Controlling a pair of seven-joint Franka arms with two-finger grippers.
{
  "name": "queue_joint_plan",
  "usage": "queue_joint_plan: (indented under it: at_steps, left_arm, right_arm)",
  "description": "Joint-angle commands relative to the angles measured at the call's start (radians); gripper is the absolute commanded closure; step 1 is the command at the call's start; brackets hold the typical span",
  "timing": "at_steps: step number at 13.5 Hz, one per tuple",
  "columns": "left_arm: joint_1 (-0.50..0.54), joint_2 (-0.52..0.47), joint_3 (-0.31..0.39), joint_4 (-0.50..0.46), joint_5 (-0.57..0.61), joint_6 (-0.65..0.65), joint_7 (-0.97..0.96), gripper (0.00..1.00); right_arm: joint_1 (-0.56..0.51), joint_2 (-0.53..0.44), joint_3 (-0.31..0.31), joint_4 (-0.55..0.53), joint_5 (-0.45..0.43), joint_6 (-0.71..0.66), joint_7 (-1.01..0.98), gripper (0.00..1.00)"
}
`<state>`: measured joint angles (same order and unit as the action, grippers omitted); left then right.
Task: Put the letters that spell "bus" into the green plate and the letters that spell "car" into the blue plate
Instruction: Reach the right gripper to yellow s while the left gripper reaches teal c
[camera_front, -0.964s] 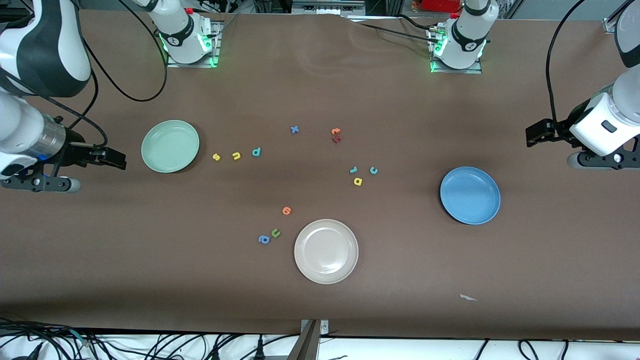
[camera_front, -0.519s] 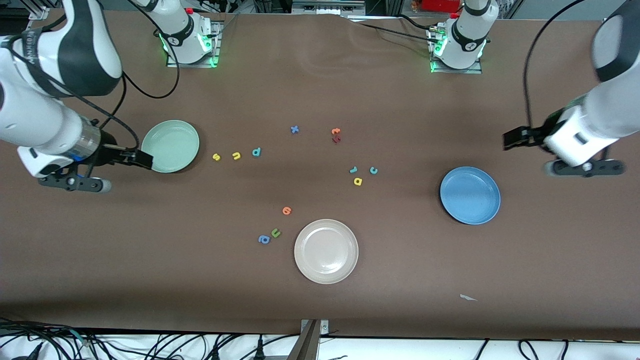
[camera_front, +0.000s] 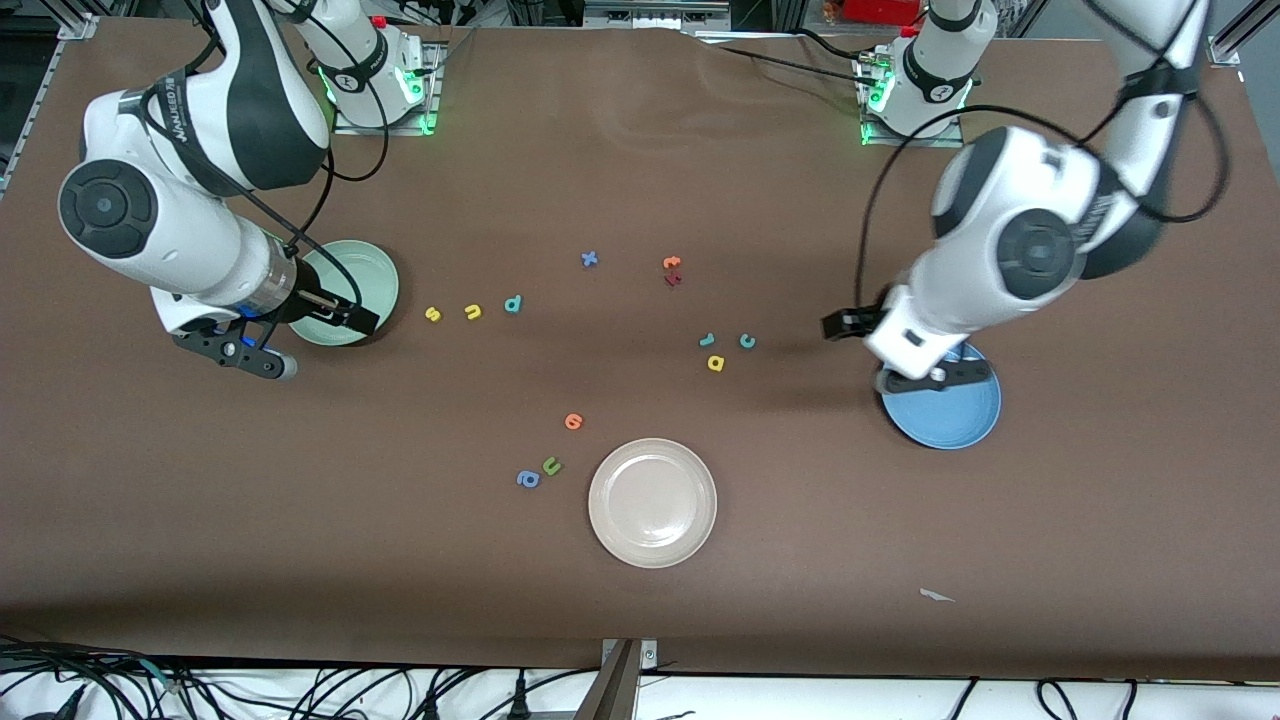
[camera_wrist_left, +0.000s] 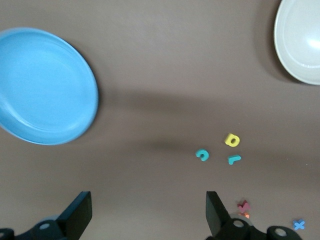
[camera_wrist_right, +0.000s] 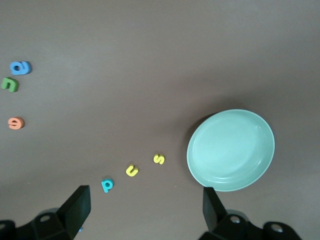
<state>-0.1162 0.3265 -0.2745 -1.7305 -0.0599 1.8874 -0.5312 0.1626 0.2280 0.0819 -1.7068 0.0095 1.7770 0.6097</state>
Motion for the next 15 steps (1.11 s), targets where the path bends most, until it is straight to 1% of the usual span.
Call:
queue_joint_plan:
  at_steps: [1,2,3,4,5,6,7,8,9,10,13,15]
  left_arm:
    - [0.009,-0.035,-0.066,-0.176,-0.009,0.187,-0.056,0.00]
    - [0.007,-0.029,-0.084,-0.228,-0.003,0.258,-0.067,0.00]
    - [-0.009,-0.023,-0.086,-0.263,0.008,0.319,-0.069,0.00]
    - [-0.040,-0.003,-0.084,-0.282,0.012,0.366,-0.073,0.00]
    - [-0.054,0.026,-0.084,-0.282,0.028,0.407,-0.088,0.00]
    - [-0.080,0.067,-0.084,-0.282,0.084,0.450,-0.136,0.00]
    - [-0.098,0.107,-0.086,-0.282,0.176,0.491,-0.214,0.00]
    - [-0.100,0.136,-0.086,-0.279,0.251,0.510,-0.272,0.00]
    - [-0.102,0.155,-0.087,-0.273,0.288,0.515,-0.298,0.00]
    - [-0.103,0.166,-0.088,-0.270,0.291,0.516,-0.300,0.00]
    - [-0.103,0.206,-0.086,-0.268,0.292,0.564,-0.302,0.00]
    - [-0.106,0.222,-0.086,-0.265,0.292,0.568,-0.303,0.01]
  right_arm:
    - [-0.005,-0.026,0.001,-0.034,0.010,-0.002,0.044,0.01]
    - [-0.005,-0.019,0.002,-0.036,0.010,0.001,0.065,0.01]
    - [-0.005,-0.004,0.002,-0.037,0.013,0.010,0.071,0.01]
    - [-0.005,0.004,0.004,-0.063,0.018,0.050,0.084,0.01]
    - [-0.005,-0.001,0.010,-0.130,0.023,0.140,0.112,0.01]
    - [-0.005,-0.010,0.031,-0.213,0.023,0.248,0.136,0.01]
    - [-0.005,-0.016,0.038,-0.276,0.023,0.318,0.172,0.01]
    - [-0.005,-0.009,0.054,-0.315,0.023,0.358,0.212,0.01]
    - [-0.005,-0.001,0.068,-0.342,0.023,0.404,0.241,0.01]
    - [-0.005,0.008,0.073,-0.379,0.023,0.459,0.263,0.01]
    - [-0.005,0.033,0.087,-0.529,0.023,0.713,0.280,0.01]
    - [-0.006,0.053,0.087,-0.551,0.021,0.734,0.289,0.01]
